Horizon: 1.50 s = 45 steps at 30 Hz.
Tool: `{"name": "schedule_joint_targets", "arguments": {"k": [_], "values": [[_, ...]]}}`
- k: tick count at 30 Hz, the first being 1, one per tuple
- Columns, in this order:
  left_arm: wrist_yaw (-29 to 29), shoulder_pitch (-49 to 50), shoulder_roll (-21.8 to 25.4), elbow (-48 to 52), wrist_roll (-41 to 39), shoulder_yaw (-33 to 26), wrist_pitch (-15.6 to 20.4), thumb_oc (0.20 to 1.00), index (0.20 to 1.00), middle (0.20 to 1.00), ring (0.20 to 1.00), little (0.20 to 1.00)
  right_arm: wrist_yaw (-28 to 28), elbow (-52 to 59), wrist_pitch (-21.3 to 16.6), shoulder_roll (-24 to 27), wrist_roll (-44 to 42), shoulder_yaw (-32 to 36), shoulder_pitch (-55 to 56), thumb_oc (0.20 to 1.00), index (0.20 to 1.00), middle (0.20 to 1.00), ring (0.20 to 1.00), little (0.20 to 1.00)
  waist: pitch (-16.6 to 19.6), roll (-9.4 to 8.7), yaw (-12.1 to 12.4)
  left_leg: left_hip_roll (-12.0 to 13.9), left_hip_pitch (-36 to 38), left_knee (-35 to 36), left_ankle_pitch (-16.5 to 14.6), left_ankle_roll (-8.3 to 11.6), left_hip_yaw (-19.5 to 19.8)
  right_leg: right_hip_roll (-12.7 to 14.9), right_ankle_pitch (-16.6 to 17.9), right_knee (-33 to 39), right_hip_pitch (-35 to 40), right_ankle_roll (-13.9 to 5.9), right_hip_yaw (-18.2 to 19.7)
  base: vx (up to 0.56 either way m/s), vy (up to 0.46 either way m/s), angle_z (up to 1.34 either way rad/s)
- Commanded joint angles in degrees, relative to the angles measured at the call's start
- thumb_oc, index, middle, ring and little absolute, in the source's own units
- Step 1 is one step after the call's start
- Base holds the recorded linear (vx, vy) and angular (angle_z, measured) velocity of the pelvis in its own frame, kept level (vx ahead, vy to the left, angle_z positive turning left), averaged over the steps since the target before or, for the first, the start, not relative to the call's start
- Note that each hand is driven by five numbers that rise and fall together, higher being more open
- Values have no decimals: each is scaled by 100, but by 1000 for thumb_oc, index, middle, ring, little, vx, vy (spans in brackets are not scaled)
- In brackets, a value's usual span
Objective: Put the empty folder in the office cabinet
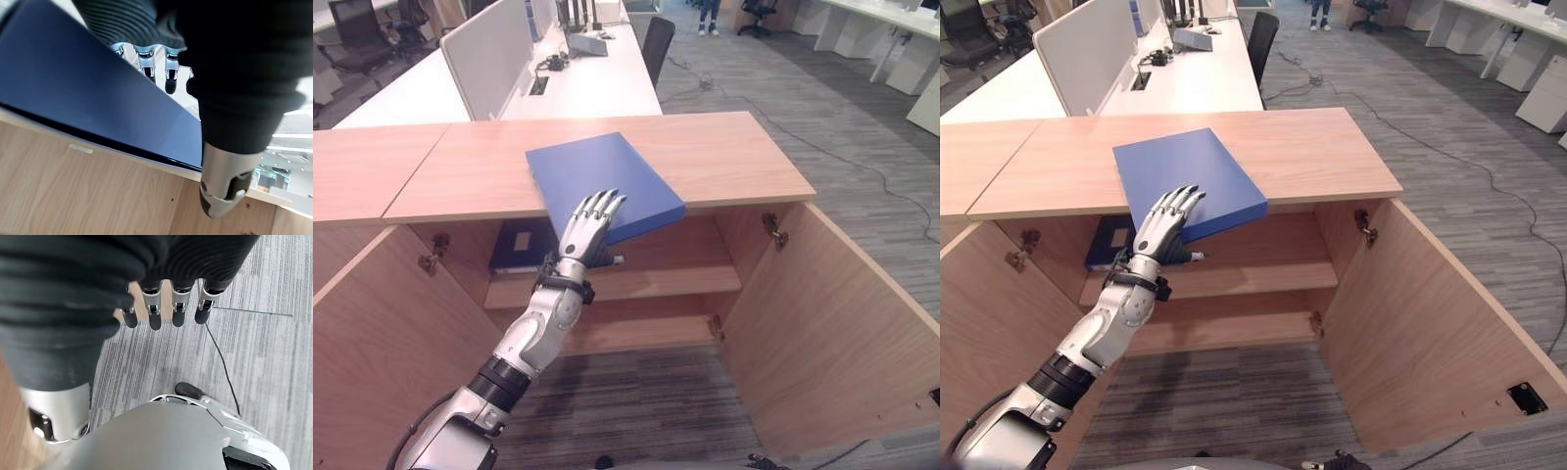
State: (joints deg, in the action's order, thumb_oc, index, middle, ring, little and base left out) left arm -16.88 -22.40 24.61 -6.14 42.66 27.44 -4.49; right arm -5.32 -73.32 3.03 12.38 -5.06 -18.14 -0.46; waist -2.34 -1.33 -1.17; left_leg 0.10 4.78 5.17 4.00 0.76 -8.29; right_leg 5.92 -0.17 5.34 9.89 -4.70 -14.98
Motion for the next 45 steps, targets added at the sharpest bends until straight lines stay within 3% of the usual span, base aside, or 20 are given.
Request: {"name": "schedule_joint_targets", "arguments": {"k": [1, 23, 45], "values": [[-219, -1088, -124, -420, 423, 33, 47, 1000, 1000, 1000, 1000, 1000, -103, -364, -35, 2, 6, -178, -273, 1000, 1000, 1000, 1000, 1000, -102, -101, 84, 116, 353, -17, -704, 135, 62, 116, 240, -34, -75, -326, -209, 0, 0, 0], [-444, -1586, 66, -836, 1270, 112, -244, 1000, 1000, 1000, 1000, 1000, -102, -413, -81, 40, 126, -258, -263, 1000, 1000, 1000, 1000, 1000, -50, -82, 39, 97, 393, -17, -746, 125, 45, 112, 226, -34, -57, -337, -174, 0, 0, 0], [-309, -1448, -5, -1331, 1257, 242, -353, 1000, 1000, 1000, 1000, 1000, -92, -419, -74, 33, 165, -255, -244, 1000, 1000, 1000, 1000, 1000, -41, -78, 20, 93, 455, -17, -774, 108, 8, 111, 204, -34, -21, -332, -146, 0, 0, 0]]}}
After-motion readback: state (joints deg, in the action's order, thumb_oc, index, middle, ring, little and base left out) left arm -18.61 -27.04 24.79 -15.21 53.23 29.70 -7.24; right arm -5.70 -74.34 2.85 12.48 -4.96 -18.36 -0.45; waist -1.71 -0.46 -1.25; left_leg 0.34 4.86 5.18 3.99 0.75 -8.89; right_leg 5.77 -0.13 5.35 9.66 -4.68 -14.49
